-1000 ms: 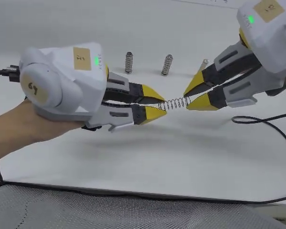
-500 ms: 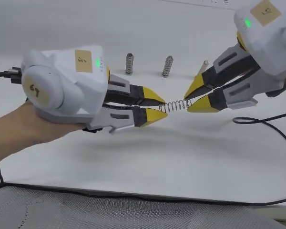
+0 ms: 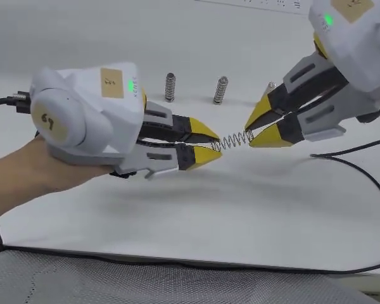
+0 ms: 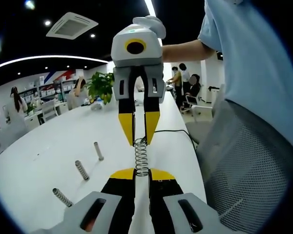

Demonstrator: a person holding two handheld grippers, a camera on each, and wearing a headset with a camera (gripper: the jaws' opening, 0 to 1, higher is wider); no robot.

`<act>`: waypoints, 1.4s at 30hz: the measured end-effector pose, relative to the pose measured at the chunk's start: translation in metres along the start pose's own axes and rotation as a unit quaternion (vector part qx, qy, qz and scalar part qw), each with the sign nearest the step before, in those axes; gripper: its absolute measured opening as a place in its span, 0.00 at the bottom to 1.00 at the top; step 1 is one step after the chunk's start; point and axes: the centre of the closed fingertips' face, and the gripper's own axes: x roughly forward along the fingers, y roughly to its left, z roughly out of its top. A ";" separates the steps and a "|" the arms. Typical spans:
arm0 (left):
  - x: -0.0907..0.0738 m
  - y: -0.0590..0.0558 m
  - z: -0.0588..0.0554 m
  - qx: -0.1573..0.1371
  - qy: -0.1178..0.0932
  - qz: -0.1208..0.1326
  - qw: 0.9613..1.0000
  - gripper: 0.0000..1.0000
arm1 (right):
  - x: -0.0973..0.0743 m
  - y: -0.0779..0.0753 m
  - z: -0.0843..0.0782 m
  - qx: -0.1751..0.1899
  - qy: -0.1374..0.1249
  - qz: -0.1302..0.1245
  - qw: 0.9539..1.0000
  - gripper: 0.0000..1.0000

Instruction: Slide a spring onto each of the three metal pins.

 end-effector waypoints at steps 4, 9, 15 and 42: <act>0.000 0.000 -0.001 -0.002 0.002 0.000 1.000 0.02 | -0.003 0.001 0.007 -0.002 -0.004 -0.001 1.000 0.08; 0.000 0.000 -0.002 -0.003 0.001 -0.001 1.000 0.02 | -0.004 0.002 0.012 -0.007 -0.004 -0.001 1.000 0.08; 0.001 0.001 -0.001 -0.005 0.000 -0.001 1.000 0.02 | -0.006 0.002 0.017 -0.013 -0.004 -0.003 1.000 0.08; 0.002 0.000 -0.002 -0.008 -0.002 -0.001 1.000 0.02 | -0.004 0.003 0.032 -0.035 -0.007 -0.008 0.999 0.08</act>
